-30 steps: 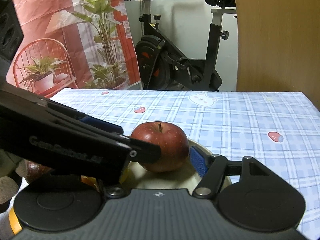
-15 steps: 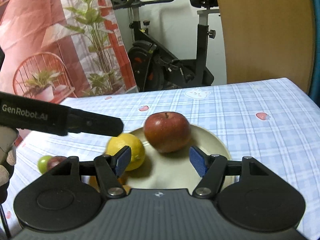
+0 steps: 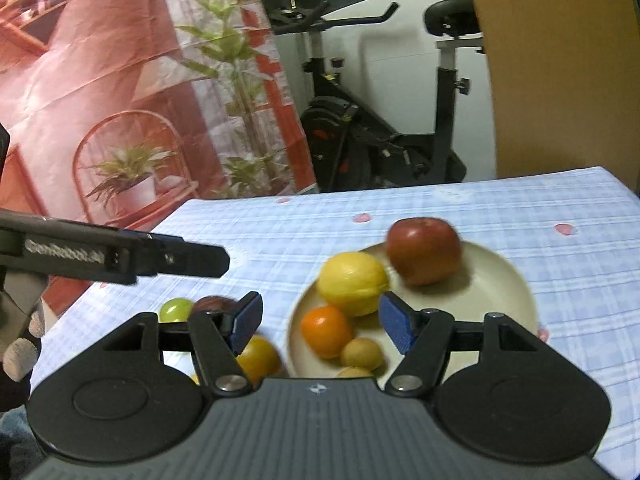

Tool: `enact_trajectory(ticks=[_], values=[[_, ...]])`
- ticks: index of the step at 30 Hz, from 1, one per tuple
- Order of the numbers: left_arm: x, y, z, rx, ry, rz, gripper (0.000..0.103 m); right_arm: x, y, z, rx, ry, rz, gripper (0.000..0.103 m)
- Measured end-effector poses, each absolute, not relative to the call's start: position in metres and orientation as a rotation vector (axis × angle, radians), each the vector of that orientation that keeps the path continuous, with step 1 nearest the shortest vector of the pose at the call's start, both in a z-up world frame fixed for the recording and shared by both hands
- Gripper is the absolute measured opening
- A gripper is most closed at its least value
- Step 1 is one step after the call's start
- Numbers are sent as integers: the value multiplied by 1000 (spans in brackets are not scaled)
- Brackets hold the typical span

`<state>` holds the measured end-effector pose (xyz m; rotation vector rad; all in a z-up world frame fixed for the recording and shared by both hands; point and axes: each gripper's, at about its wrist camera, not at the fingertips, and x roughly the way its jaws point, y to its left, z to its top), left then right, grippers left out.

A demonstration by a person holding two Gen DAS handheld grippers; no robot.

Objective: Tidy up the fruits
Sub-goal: 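Move the right tool back to the large yellow citrus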

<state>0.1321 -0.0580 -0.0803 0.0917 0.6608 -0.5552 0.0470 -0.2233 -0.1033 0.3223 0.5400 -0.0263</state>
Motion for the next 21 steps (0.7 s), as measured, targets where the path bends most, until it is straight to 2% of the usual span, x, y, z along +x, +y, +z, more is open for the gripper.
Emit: enact_trajectory(ticks=[5, 17, 21], values=[[115, -44, -76, 86, 594, -524, 88, 46, -204, -112, 243, 575, -19, 68], [93, -3, -89, 16, 638, -408, 86, 26, -179, -114, 159, 545, -23, 68], [85, 3, -91, 26, 627, -385, 85, 24, -175, -115, 154, 539, -24, 73]])
